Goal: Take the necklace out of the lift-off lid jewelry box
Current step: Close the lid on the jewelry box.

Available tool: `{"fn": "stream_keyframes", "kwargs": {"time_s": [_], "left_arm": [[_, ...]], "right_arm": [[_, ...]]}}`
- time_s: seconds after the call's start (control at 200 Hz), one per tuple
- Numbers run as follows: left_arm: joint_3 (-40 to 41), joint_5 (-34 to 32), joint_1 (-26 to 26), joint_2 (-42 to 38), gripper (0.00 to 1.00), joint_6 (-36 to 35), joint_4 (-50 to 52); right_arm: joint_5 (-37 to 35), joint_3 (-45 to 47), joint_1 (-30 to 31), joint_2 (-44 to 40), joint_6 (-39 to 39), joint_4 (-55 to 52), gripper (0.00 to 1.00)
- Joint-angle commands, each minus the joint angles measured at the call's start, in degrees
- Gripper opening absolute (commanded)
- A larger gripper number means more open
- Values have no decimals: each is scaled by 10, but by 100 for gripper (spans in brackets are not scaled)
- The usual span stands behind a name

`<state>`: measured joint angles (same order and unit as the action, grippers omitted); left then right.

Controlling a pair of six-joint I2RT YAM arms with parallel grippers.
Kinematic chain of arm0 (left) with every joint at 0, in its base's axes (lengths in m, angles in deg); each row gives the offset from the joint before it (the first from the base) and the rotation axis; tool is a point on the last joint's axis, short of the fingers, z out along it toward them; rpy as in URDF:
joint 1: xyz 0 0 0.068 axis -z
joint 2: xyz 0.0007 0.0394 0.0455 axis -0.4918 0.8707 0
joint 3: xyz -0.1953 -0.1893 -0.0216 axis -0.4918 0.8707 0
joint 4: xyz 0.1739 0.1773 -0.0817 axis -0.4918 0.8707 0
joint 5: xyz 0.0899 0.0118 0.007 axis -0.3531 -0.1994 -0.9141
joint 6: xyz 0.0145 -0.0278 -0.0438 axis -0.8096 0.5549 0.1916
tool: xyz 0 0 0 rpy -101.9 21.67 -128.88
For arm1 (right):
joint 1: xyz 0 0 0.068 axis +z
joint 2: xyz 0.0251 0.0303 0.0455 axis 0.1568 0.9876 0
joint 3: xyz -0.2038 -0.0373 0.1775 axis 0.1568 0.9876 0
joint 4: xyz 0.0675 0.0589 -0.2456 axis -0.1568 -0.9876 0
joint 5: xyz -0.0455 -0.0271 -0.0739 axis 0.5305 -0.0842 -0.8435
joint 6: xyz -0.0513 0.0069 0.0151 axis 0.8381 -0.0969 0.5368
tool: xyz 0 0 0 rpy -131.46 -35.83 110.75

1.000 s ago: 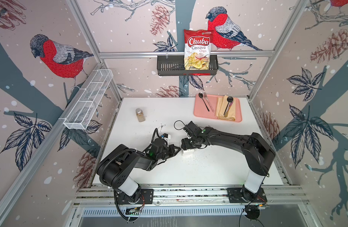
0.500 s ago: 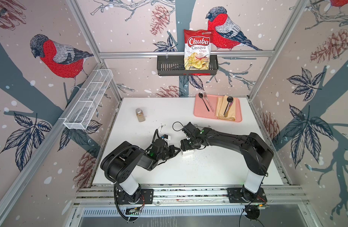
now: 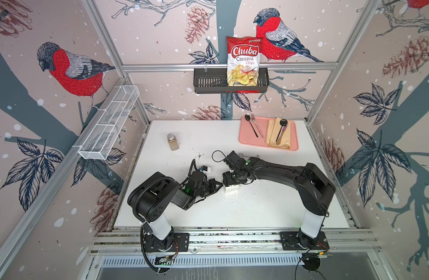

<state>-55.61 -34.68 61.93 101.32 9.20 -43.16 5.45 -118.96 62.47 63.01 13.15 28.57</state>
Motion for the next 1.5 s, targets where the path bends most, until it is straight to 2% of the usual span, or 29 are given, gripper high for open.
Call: {"fn": "stream_keyframes", "kwargs": {"time_s": [0.0, 0.285, 0.595, 1.171, 1.331, 1.496], "left_arm": [[-7, 17, 5, -2, 6, 9, -50], [-12, 17, 10, -2, 6, 9, -45], [-21, 14, 18, 6, 6, 9, -44], [-17, 9, 20, -6, 6, 6, -29], [-19, 2, 17, -33, 8, -13, 16], [-17, -8, 7, -78, 12, -40, 75]], "right_arm": [[62, 5, 0, -7, 1, 41, 72], [100, 28, -10, -21, -7, 73, 72], [103, 31, -9, -23, -10, 77, 72], [-60, -40, 35, 55, -27, -43, 74], [-79, -43, 36, 38, -34, -51, 82], [-68, -42, 25, 6, -35, -47, 86]]}}
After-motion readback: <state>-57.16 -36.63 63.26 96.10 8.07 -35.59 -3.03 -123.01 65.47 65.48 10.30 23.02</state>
